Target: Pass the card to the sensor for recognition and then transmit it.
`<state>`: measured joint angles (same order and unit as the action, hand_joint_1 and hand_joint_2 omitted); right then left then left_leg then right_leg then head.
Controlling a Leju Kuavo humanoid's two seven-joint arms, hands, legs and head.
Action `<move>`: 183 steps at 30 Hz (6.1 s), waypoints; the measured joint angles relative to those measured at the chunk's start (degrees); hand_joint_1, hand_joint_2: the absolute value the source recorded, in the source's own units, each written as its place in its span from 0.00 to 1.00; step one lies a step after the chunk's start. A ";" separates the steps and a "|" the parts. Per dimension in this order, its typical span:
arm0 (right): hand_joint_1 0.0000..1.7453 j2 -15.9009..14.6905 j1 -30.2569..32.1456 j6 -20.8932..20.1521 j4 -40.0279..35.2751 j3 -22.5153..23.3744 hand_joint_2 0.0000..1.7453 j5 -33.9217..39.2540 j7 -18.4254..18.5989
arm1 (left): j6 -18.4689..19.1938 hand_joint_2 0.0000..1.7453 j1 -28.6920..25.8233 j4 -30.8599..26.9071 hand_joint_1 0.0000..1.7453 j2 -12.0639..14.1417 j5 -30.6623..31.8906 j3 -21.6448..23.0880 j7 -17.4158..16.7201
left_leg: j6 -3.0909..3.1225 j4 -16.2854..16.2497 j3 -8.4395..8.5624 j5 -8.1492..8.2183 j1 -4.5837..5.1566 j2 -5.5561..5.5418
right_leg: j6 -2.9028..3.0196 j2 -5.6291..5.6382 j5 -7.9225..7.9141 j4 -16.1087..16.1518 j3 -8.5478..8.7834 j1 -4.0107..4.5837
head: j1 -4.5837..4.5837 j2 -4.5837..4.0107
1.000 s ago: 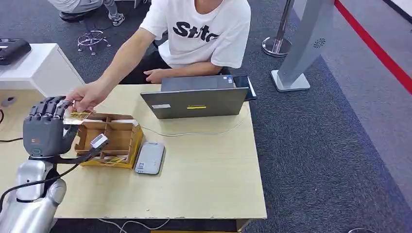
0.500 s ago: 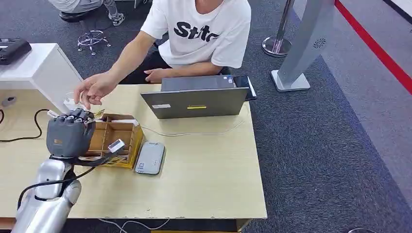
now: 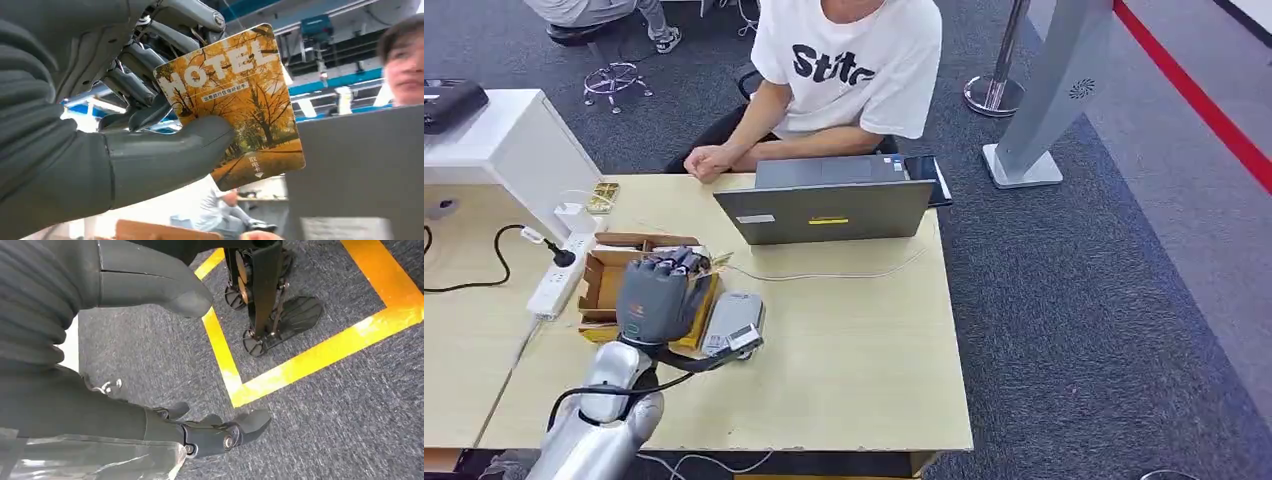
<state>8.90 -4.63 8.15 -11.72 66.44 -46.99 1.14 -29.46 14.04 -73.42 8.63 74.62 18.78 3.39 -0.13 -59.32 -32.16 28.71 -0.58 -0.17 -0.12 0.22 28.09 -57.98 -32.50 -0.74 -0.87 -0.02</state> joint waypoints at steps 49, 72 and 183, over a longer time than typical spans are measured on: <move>0.00 -0.02 0.45 -0.02 0.02 -1.51 1.00 -2.78 0.17 | 2.71 1.00 5.87 6.55 1.00 3.96 -5.44 1.09 -3.06 | -0.03 0.00 0.02 -0.03 -0.02 0.02 | 0.03 0.01 -0.02 -0.08 -0.01 0.02 | -0.02 0.00; 0.00 -0.02 0.43 -0.55 0.02 -1.51 1.00 -3.43 0.02 | 2.73 1.00 6.15 5.11 0.03 9.14 -7.39 -8.02 -1.46 | -0.06 0.00 -0.01 -0.05 -0.01 0.07 | 0.06 0.04 -0.04 -0.09 -0.03 0.01 | -0.02 0.00; 0.00 -0.02 0.68 -0.09 0.02 0.37 1.00 -5.38 -0.13 | 11.21 1.00 -11.06 -0.35 1.00 12.85 -2.97 -5.99 -0.70 | -0.07 0.04 -0.01 -0.04 -0.03 0.10 | 0.07 0.04 -0.03 -0.06 -0.03 0.02 | 0.00 0.00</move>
<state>8.87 -3.95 8.07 -11.69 66.82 -52.37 1.01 -18.25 2.98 -73.77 21.48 71.65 12.79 2.69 -0.20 -59.28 -32.16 28.66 -0.60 -0.08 -0.04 0.25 28.06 -58.05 -32.53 -0.71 -0.87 -0.02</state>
